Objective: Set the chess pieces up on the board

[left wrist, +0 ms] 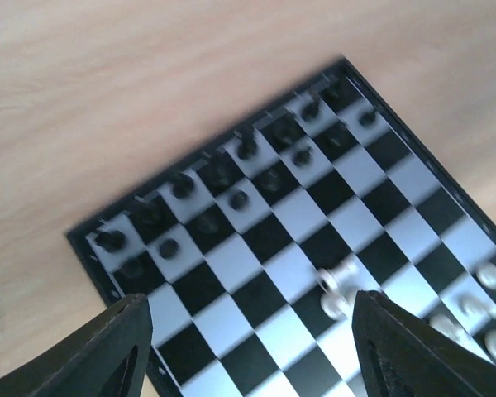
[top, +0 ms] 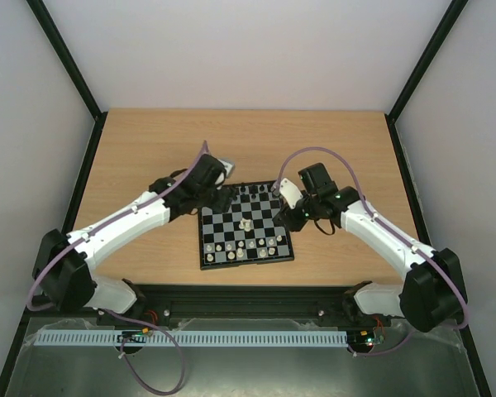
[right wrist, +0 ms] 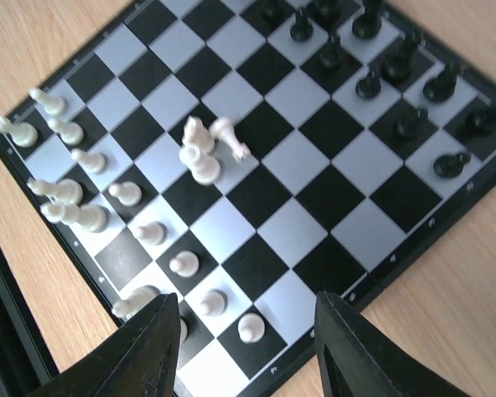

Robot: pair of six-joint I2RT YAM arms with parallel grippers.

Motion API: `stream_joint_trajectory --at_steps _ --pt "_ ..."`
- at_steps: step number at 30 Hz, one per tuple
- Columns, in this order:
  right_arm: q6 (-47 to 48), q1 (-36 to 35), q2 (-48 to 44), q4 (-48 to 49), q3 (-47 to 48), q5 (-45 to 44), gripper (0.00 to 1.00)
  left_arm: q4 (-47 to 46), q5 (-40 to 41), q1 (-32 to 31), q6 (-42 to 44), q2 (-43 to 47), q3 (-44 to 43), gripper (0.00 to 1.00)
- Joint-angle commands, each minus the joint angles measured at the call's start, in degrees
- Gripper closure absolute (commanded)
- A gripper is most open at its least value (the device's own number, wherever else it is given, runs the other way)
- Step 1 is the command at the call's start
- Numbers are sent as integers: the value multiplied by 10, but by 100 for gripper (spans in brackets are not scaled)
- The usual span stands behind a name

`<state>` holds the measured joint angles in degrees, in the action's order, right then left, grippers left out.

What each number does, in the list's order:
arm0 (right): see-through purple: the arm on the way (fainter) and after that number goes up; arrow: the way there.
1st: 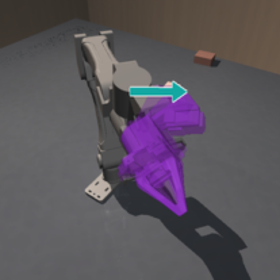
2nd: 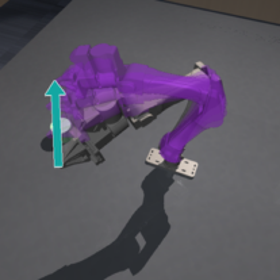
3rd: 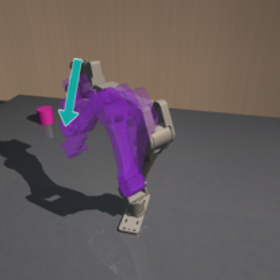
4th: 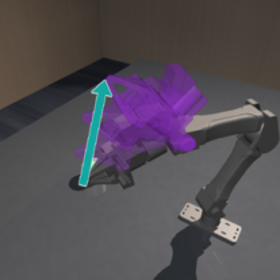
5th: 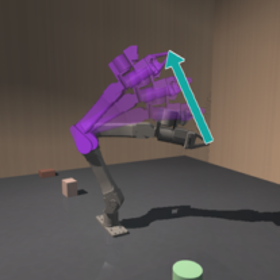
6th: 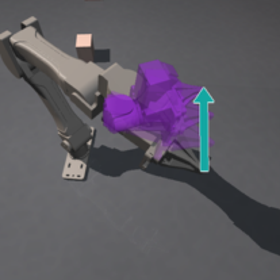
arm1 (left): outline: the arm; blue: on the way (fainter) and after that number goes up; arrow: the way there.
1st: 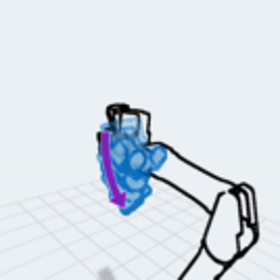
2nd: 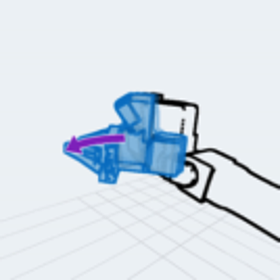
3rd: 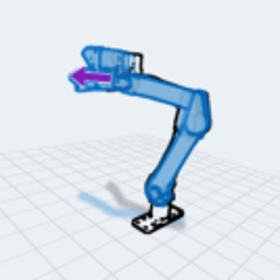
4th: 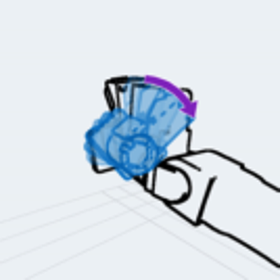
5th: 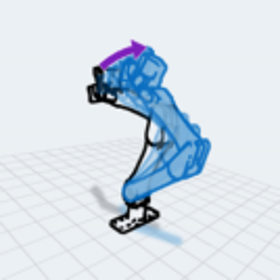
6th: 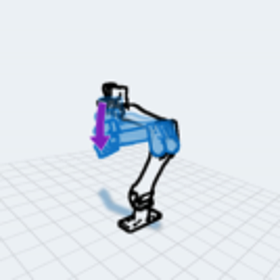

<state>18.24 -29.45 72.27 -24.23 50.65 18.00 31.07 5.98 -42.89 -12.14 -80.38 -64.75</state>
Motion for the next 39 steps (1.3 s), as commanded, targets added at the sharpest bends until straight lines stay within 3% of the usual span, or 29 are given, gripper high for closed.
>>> stream_joint_trajectory --at_steps 1,3,6,13,20,39 --pt "14 -13 23 -40 45 28 54 -122 -17 66 12 43 57 29" --pt "13 -26 43 -37 54 23 54 -152 -62 116 1 59 93 29" --pt "21 -62 85 -47 86 -1 56 -146 -45 147 -12 75 95 29" --pt "28 -129 180 -63 157 -67 61 -140 23 149 0 97 106 28" --pt "29 -149 258 -96 212 -108 64 -134 40 146 -1 95 109 26" --pt "19 -155 314 -80 220 -100 64 -121 40 145 0 66 103 23"
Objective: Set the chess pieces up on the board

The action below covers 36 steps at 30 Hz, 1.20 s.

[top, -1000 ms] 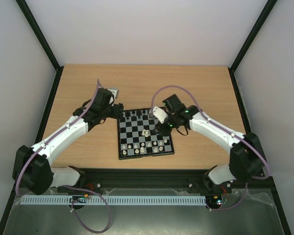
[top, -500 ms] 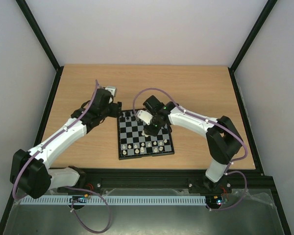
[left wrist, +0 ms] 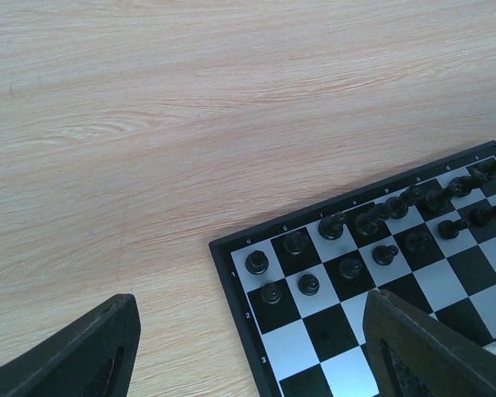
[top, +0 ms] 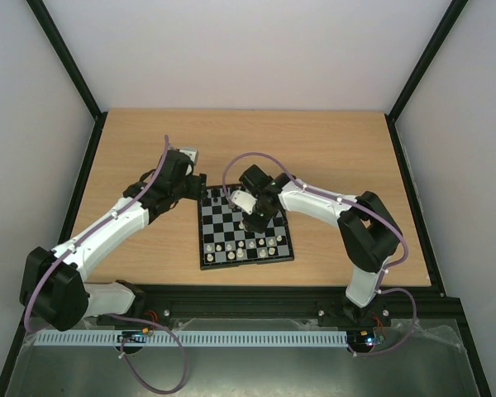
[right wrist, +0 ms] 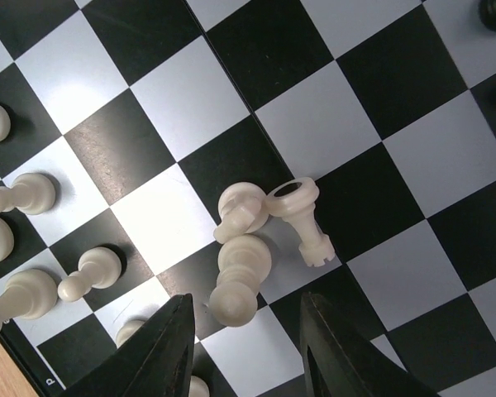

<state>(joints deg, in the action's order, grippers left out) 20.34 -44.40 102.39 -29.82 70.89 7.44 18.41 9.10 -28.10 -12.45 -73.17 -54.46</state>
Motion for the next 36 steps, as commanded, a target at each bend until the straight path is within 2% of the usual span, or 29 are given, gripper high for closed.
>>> stream_joint_trajectory --at_steps 1,12,21,28,36 --pt "-3 -6 15 -22 19 6 64 6 9 -3 3 -7 0 23" --pt "-10 -6 26 -15 29 23 69 14 9 -3 4 -25 -5 23" --pt "-12 -6 25 -26 31 24 83 16 8 -3 3 -26 -5 23" --pt "-10 -6 -23 -59 37 34 91 16 7 -3 3 -26 -5 23" --pt "-20 -6 -101 -90 31 73 91 17 13 -3 5 -23 -6 23"
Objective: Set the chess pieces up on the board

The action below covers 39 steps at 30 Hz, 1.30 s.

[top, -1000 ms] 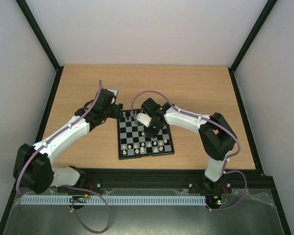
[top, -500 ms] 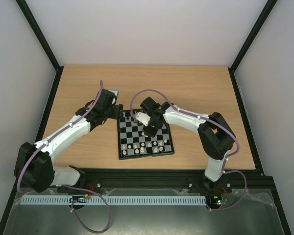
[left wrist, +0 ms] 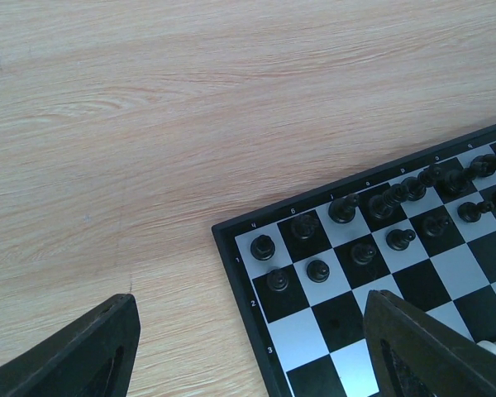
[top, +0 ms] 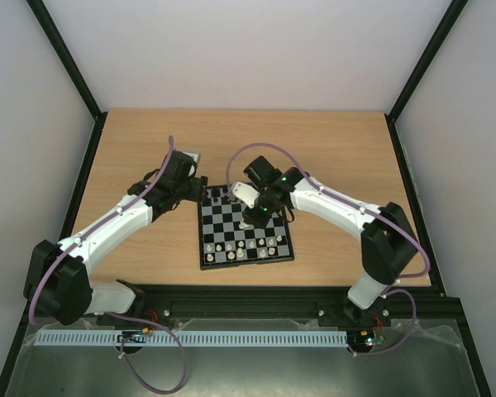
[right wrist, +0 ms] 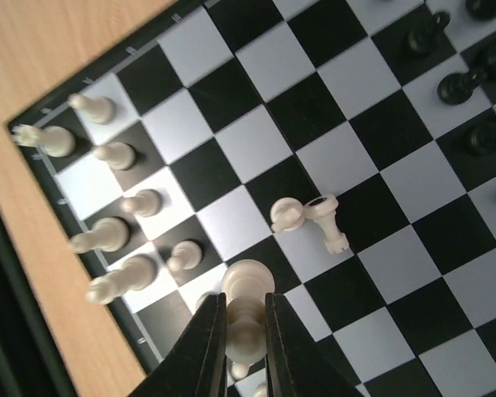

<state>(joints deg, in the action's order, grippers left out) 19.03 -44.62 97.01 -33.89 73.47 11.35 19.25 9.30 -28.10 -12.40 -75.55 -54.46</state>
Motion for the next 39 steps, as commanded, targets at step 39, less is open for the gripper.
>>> stream_joint_trajectory --at_steps 39 --pt "70 -79 -115 3 -141 30 89 11 15 4 7 -9 -7 22"
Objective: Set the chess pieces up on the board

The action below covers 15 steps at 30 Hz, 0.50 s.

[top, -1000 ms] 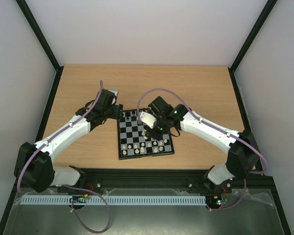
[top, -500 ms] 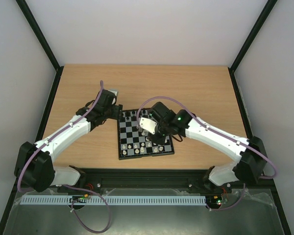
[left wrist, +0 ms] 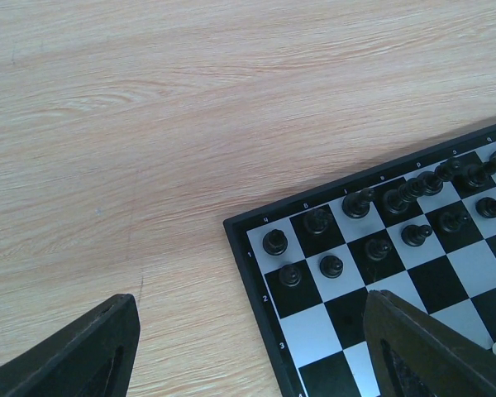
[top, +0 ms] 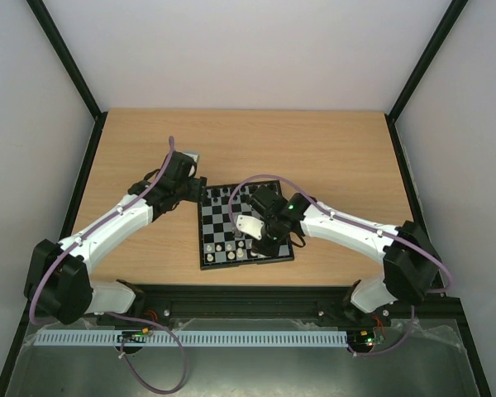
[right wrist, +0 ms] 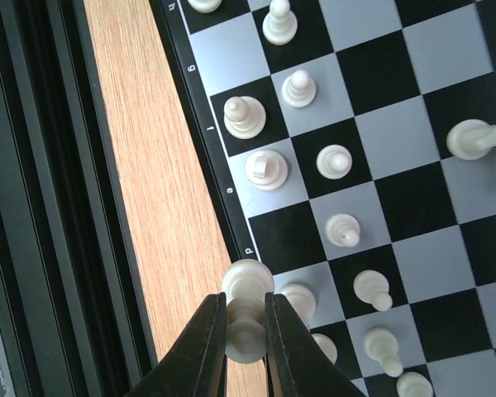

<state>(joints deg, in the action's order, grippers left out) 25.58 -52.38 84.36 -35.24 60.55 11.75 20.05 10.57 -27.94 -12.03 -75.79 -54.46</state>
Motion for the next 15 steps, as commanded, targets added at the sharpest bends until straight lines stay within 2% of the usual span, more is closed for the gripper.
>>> stream_joint_trajectory --at_steps 1,15 --pt "3 -2 18 22 -15 29 89 3 1 3 3 -7 -7 22" --pt "-8 -1 69 67 -27 6 88 4 -7 3 3 -9 -7 22"
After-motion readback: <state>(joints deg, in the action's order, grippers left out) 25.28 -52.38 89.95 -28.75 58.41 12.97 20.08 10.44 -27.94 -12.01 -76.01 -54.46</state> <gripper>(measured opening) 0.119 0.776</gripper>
